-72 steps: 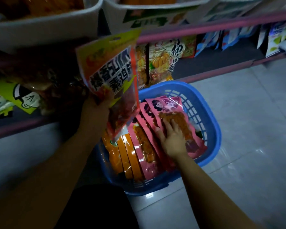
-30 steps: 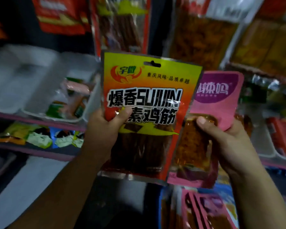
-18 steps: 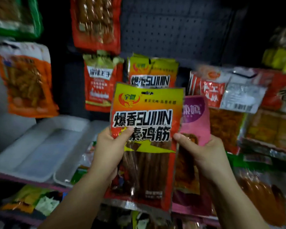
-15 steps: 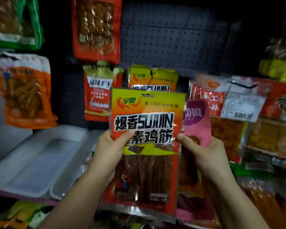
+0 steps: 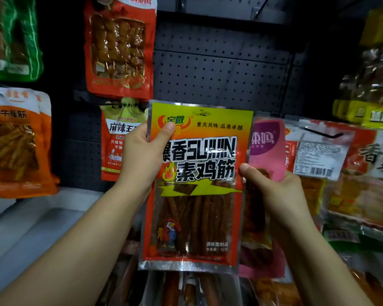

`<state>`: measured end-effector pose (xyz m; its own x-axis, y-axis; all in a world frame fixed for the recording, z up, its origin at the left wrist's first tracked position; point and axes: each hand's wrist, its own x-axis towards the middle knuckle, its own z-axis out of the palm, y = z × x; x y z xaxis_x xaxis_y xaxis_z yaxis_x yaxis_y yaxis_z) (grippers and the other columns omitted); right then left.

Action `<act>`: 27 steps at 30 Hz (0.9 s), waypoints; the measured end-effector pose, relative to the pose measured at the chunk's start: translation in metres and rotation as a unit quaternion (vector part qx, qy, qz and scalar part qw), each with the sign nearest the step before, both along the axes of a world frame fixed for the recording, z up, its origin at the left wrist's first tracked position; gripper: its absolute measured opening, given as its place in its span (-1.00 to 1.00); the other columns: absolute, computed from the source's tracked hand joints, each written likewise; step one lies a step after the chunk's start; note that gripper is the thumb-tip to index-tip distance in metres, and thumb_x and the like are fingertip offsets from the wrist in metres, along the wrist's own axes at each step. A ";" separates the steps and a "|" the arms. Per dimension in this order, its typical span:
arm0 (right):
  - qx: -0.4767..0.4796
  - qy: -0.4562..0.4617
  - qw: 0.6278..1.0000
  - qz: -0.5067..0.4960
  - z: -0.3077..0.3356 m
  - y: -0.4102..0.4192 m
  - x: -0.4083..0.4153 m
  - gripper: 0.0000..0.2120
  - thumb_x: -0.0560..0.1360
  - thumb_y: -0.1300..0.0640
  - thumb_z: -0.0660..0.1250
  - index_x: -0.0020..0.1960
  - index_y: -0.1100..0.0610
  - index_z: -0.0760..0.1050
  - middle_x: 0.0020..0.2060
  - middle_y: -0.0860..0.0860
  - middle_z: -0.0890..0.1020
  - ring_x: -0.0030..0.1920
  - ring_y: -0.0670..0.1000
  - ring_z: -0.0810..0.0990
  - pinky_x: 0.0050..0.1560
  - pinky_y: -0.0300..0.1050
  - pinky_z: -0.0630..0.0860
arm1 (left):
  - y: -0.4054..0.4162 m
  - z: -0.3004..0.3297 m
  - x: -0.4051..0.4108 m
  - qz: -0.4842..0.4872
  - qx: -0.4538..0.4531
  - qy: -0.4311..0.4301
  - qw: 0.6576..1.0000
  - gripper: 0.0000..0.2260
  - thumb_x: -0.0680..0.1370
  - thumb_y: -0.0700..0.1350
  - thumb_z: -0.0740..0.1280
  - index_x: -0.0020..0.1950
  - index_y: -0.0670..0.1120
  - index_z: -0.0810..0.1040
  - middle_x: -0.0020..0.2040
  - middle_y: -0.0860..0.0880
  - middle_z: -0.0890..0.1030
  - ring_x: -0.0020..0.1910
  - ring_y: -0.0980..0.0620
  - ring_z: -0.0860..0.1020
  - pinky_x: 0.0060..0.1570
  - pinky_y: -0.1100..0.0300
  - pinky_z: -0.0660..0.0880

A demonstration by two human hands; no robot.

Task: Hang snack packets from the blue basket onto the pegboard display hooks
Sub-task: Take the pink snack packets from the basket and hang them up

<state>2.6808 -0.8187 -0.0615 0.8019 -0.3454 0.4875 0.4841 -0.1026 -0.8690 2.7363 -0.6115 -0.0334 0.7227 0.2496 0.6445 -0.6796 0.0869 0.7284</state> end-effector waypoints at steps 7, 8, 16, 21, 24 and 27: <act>0.007 0.014 1.000 0.005 -0.003 -0.002 0.010 -0.89 0.35 0.05 0.52 -0.29 0.07 0.65 -0.50 -0.06 0.62 -0.52 -0.08 0.53 -0.51 -0.27 0.39 | 0.000 0.004 0.009 0.020 0.043 -0.023 0.999 -0.90 0.53 -0.10 0.36 -0.17 0.03 0.63 -0.21 0.19 0.69 -0.20 0.23 0.65 -0.25 0.40 0.50; 0.009 0.016 1.000 0.005 -0.004 -0.002 0.012 -0.89 0.35 0.07 0.52 -0.32 0.04 0.65 -0.52 -0.08 0.60 -0.54 -0.10 0.52 -0.52 -0.29 0.39 | 0.000 0.004 0.011 0.029 0.051 -0.018 0.998 -0.90 0.52 -0.09 0.37 -0.19 0.03 0.62 -0.23 0.19 0.69 -0.22 0.24 0.64 -0.26 0.40 0.49; 0.023 0.031 0.999 0.012 -0.011 -0.003 0.034 -0.90 0.36 0.13 0.52 -0.31 0.07 0.67 -0.39 0.00 0.70 -0.39 -0.06 0.63 -0.41 -0.25 0.51 | -0.001 0.001 0.032 0.066 0.102 0.024 0.992 -0.73 0.50 0.00 0.38 -0.06 -0.22 0.59 -0.11 -0.29 0.63 -0.11 -0.21 0.60 0.02 -0.20 0.49; 0.025 0.039 0.999 -0.009 -0.015 -0.001 0.053 -0.83 0.37 0.11 0.52 -0.38 0.07 0.63 -0.48 0.02 0.62 -0.47 -0.08 0.52 -0.45 -0.27 0.43 | 0.004 0.007 0.050 0.058 0.166 0.049 0.983 -0.84 0.52 -0.06 0.37 -0.01 -0.13 0.61 -0.11 -0.13 0.68 -0.08 -0.11 0.65 0.03 -0.14 0.55; 0.019 0.042 0.999 -0.023 -0.013 0.000 0.065 -0.87 0.38 0.10 0.51 -0.29 0.12 0.64 -0.32 0.18 0.69 -0.33 0.07 0.58 -0.26 -0.06 0.49 | 0.005 0.012 0.065 0.063 0.176 0.050 0.981 -0.82 0.50 -0.09 0.39 0.01 -0.18 0.62 -0.10 -0.13 0.68 -0.07 -0.10 0.65 0.03 -0.14 0.55; 0.014 0.050 0.998 -0.042 -0.011 0.002 0.077 -0.84 0.37 0.10 0.52 -0.31 0.14 0.60 -0.39 0.14 0.61 -0.34 0.08 0.52 -0.28 -0.01 0.45 | 0.001 0.013 0.080 0.081 0.183 0.054 0.978 -0.80 0.50 -0.07 0.40 -0.01 -0.20 0.61 -0.10 -0.15 0.68 -0.06 -0.12 0.64 0.03 -0.13 0.54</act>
<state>2.7580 -0.8172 -0.0729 0.8142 -0.4252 0.3952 0.3853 -0.1135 -0.9158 2.8164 -0.6102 -0.0202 0.7615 0.1324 0.6345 -0.5807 -0.2953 0.7587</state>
